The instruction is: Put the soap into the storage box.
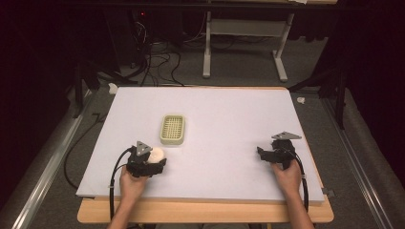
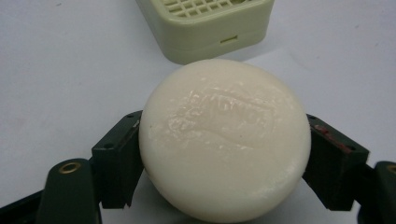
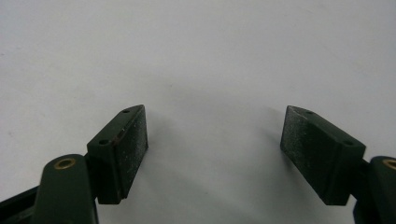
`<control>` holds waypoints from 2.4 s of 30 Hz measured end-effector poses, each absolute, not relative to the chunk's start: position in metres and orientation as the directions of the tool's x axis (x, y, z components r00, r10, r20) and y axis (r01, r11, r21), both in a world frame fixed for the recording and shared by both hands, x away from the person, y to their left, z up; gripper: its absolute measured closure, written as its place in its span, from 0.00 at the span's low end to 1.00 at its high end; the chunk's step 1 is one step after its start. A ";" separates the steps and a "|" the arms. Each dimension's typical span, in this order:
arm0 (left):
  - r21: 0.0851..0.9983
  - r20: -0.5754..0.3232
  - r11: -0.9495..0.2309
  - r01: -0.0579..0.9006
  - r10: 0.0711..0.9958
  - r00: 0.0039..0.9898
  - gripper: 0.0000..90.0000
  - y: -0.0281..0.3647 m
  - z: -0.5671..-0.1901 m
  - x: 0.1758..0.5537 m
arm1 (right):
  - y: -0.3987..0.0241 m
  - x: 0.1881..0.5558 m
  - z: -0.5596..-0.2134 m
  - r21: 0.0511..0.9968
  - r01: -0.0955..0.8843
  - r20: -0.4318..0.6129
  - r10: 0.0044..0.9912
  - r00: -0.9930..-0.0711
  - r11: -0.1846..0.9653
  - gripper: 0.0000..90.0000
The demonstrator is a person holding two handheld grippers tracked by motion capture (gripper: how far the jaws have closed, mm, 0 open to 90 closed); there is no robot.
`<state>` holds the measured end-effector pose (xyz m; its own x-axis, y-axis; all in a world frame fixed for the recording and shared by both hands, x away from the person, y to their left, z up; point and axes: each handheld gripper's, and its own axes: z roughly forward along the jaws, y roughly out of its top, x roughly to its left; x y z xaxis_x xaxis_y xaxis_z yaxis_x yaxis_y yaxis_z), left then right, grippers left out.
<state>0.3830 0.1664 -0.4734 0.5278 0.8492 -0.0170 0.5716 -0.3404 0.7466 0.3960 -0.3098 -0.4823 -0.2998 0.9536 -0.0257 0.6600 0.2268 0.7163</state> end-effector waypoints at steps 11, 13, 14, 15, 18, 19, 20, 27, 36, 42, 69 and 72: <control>0.756 -0.032 -0.337 0.562 0.837 0.546 0.27 0.155 -0.458 0.386 | -0.310 0.396 -0.482 0.716 0.659 -0.028 0.953 -0.302 0.230 0.26; 0.757 -0.036 -0.335 0.560 0.835 0.549 0.27 0.153 -0.456 0.387 | -0.309 0.396 -0.482 0.719 0.656 -0.032 0.954 -0.299 0.230 0.26; 0.757 -0.037 -0.336 0.560 0.834 0.550 0.27 0.152 -0.455 0.387 | -0.309 0.396 -0.482 0.719 0.656 -0.034 0.954 -0.299 0.231 0.26; 0.758 -0.038 -0.336 0.560 0.834 0.551 0.27 0.151 -0.454 0.387 | -0.309 0.396 -0.482 0.719 0.656 -0.033 0.954 -0.299 0.231 0.26; 0.759 -0.040 -0.337 0.557 0.830 0.556 0.27 0.149 -0.452 0.389 | -0.309 0.396 -0.482 0.718 0.657 -0.031 0.954 -0.299 0.229 0.26; 0.764 -0.048 -0.328 0.556 0.830 0.556 0.27 0.149 -0.451 0.389 | -0.309 0.396 -0.482 0.719 0.655 -0.035 0.953 -0.300 0.232 0.26; 0.764 -0.057 -0.323 0.559 0.828 0.558 0.27 0.149 -0.451 0.390 | -0.309 0.396 -0.482 0.719 0.655 -0.036 0.953 -0.299 0.232 0.26; 0.762 -0.050 -0.336 0.553 0.822 0.568 0.27 0.146 -0.445 0.395 | -0.309 0.396 -0.482 0.719 0.656 -0.033 0.954 -0.298 0.230 0.26; 0.759 -0.097 -0.313 0.571 0.813 0.574 0.27 0.141 -0.440 0.407 | -0.309 0.396 -0.482 0.719 0.654 -0.037 0.953 -0.300 0.233 0.26; 0.757 -0.090 -0.322 0.568 0.810 0.579 0.27 0.135 -0.435 0.415 | -0.309 0.396 -0.482 0.720 0.653 -0.040 0.953 -0.300 0.235 0.26; 0.727 -0.069 -0.361 0.584 0.807 0.586 0.27 0.118 -0.425 0.456 | -0.309 0.395 -0.482 0.720 0.653 -0.040 0.953 -0.300 0.235 0.26; 0.731 -0.122 -0.321 0.602 0.807 0.578 0.27 0.120 -0.427 0.462 | -0.309 0.395 -0.482 0.720 0.653 -0.040 0.953 -0.300 0.235 0.26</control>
<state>0.4622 0.1205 -0.4272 0.5782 0.8068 -0.1218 0.6020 -0.3210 0.7311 0.3954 -0.3090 -0.4824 -0.2995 0.9533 -0.0399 0.6529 0.2353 0.7200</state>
